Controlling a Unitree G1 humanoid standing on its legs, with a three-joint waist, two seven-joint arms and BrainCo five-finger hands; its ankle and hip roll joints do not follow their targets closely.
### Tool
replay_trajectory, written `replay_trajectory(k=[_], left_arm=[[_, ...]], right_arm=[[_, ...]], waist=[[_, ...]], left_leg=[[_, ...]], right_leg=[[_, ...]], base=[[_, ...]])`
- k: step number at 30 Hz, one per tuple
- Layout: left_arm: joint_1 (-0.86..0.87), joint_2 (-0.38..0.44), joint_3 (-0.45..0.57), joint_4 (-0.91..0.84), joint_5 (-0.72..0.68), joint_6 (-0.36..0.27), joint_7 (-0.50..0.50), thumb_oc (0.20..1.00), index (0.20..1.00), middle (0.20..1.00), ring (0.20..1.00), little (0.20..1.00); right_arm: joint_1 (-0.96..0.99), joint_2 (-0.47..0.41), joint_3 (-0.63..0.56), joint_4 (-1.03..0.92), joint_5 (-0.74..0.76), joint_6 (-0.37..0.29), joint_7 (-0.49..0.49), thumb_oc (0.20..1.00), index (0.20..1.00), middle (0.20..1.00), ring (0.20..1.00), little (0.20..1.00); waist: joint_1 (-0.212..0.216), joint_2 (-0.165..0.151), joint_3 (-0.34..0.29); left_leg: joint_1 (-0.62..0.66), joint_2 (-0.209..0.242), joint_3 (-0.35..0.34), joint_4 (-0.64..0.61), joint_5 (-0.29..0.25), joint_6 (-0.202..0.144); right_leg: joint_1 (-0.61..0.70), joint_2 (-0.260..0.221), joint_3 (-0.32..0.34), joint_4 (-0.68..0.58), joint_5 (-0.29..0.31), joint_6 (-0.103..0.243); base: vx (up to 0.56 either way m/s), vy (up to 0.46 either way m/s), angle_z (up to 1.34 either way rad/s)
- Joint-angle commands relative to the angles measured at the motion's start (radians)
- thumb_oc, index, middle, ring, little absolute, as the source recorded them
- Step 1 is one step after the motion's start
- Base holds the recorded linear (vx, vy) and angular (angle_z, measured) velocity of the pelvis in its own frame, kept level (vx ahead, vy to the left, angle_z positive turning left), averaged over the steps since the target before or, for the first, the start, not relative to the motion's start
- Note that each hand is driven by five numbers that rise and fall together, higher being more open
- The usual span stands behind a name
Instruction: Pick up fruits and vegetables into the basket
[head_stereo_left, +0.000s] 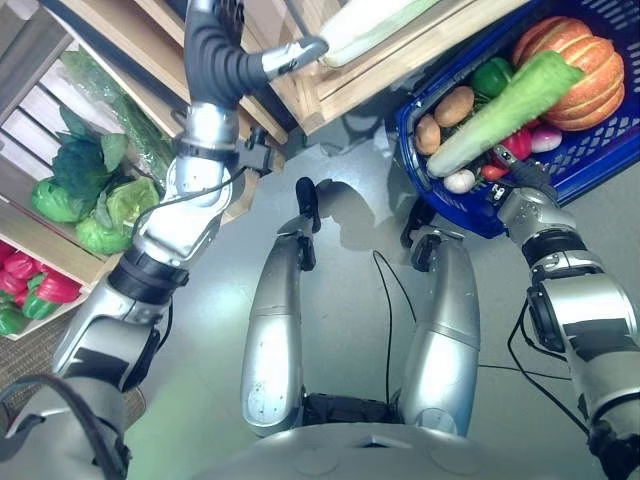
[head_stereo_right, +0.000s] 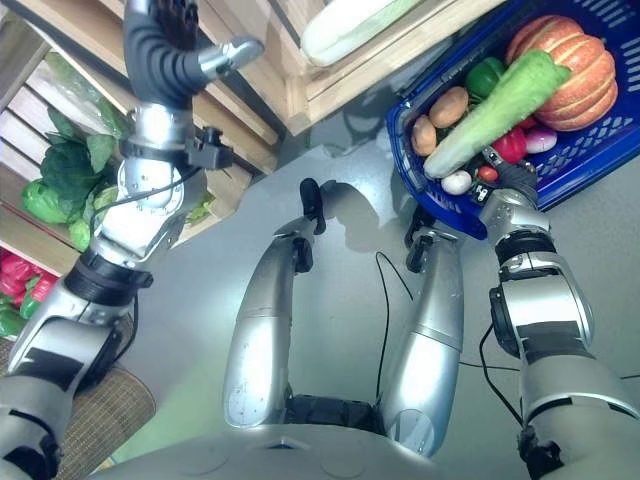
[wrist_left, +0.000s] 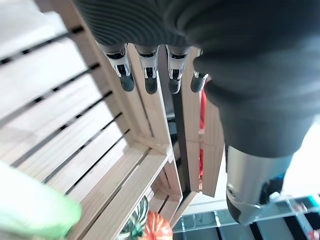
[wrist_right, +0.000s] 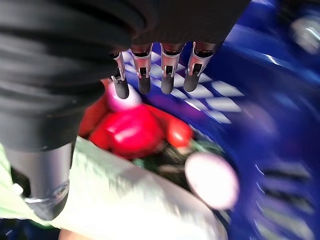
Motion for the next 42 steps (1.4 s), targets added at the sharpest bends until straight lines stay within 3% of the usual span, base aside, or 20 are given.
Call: replay_trajectory(k=[1,2,5,8,12,15,18,22,28,33,37,42], left_arm=[[-0.047,-0.053,0.025,0.002,0.168,0.052,0.191,1.000,1.000,1.000,1.000,1.000],[-0.055,-0.054,0.023,0.007,0.192,0.063,0.219,1.000,1.000,1.000,1.000,1.000],[-0.101,-0.053,0.046,0.036,0.304,0.185,0.319,1.000,1.000,1.000,1.000,1.000],[-0.123,-0.048,0.070,0.075,0.362,0.324,0.378,1.000,1.000,1.000,1.000,1.000],[-0.139,-0.023,0.081,0.178,0.418,0.479,0.416,1.000,1.000,1.000,1.000,1.000],[-0.152,0.007,0.084,0.323,0.382,0.535,0.406,1.000,1.000,1.000,1.000,1.000],[-0.171,0.022,0.078,0.464,0.328,0.532,0.398,1.000,1.000,1.000,1.000,1.000],[-0.199,0.019,0.064,0.692,0.200,0.465,0.380,1.000,1.000,1.000,1.000,1.000],[-0.229,0.038,0.079,0.927,0.068,0.460,0.318,1.000,1.000,1.000,1.000,1.000],[-0.229,0.046,0.094,1.059,-0.018,0.472,0.278,1.000,1.000,1.000,1.000,1.000],[-0.223,0.053,0.098,1.106,-0.009,0.493,0.259,1.000,1.000,1.000,1.000,1.000],[-0.221,0.068,0.098,1.159,-0.031,0.492,0.165,1.000,1.000,1.000,1.000,1.000]], right_arm=[[0.073,-0.040,0.069,-0.180,-0.141,-0.041,-0.134,1.000,1.000,1.000,1.000,1.000],[0.092,-0.040,0.073,-0.219,-0.156,-0.045,-0.146,1.000,1.000,1.000,1.000,1.000],[0.242,-0.029,0.078,-0.500,-0.293,-0.050,-0.169,1.000,1.000,1.000,1.000,1.000],[0.415,-0.002,0.068,-0.748,-0.455,-0.058,-0.128,1.000,1.000,1.000,1.000,1.000],[0.583,-0.009,0.065,-0.912,-0.585,-0.086,-0.071,1.000,1.000,1.000,1.000,1.000],[0.699,-0.060,0.034,-0.994,-0.575,-0.132,0.035,1.000,1.000,1.000,1.000,1.000],[0.756,-0.089,0.032,-1.025,-0.571,-0.161,0.090,1.000,1.000,1.000,1.000,1.000],[0.798,-0.108,0.048,-1.037,-0.530,-0.169,0.149,1.000,1.000,1.000,1.000,1.000],[0.811,-0.101,0.091,-1.006,-0.463,-0.142,0.159,1.000,1.000,1.000,1.000,1.000],[0.809,-0.081,0.115,-0.971,-0.413,-0.132,0.142,1.000,1.000,1.000,1.000,1.000],[0.807,-0.069,0.124,-0.969,-0.383,-0.120,0.137,1.000,1.000,1.000,1.000,1.000],[0.801,-0.066,0.126,-0.958,-0.350,-0.112,0.145,1.000,1.000,1.000,1.000,1.000]], waist=[[-0.083,0.084,-0.050],[-0.090,0.079,-0.050],[-0.154,0.049,-0.050],[-0.220,0.020,-0.050],[-0.289,0.000,-0.050],[-0.338,-0.011,-0.050],[-0.370,-0.018,-0.050],[-0.398,-0.028,-0.050],[-0.415,-0.040,-0.050],[-0.416,-0.053,-0.050],[-0.413,-0.064,-0.050],[-0.410,-0.070,-0.050]], left_leg=[[0.032,-0.022,0.048,0.027,-0.147,0.060],[0.035,-0.020,0.052,0.024,-0.145,0.058],[0.059,-0.004,0.077,0.006,-0.141,0.040],[0.092,0.014,0.107,-0.012,-0.136,0.019],[0.134,0.035,0.146,-0.032,-0.129,-0.002],[0.177,0.051,0.185,-0.050,-0.123,-0.018],[0.205,0.060,0.212,-0.063,-0.117,-0.029],[0.237,0.069,0.233,-0.068,-0.112,-0.039],[0.257,0.077,0.243,-0.059,-0.109,-0.045],[0.249,0.079,0.236,-0.036,-0.119,-0.040],[0.237,0.077,0.231,-0.021,-0.133,-0.032],[0.220,0.078,0.227,-0.004,-0.147,-0.022]], right_leg=[[0.018,0.076,0.027,-0.056,-0.005,0.060],[0.020,0.079,0.031,-0.059,-0.003,0.061],[0.034,0.104,0.050,-0.087,-0.003,0.067],[0.049,0.122,0.080,-0.109,-0.004,0.073],[0.064,0.132,0.116,-0.129,0.000,0.078],[0.085,0.133,0.140,-0.149,0.007,0.085],[0.097,0.134,0.154,-0.161,0.014,0.087],[0.115,0.138,0.167,-0.174,0.019,0.086],[0.134,0.147,0.174,-0.186,0.018,0.077],[0.139,0.154,0.174,-0.185,0.015,0.067],[0.140,0.160,0.173,-0.186,0.016,0.062],[0.130,0.163,0.175,-0.182,0.017,0.060]], base=[[-0.01,0.050,-0.12],[0.00,0.079,-0.16],[0.01,0.120,-0.28],[0.02,0.175,-0.35],[0.02,0.177,-0.31],[0.02,0.174,-0.32],[0.01,0.111,-0.28],[0.01,0.068,-0.18],[0.01,0.028,-0.08],[0.01,0.019,0.04],[0.02,0.022,0.04],[0.02,0.024,0.05]])
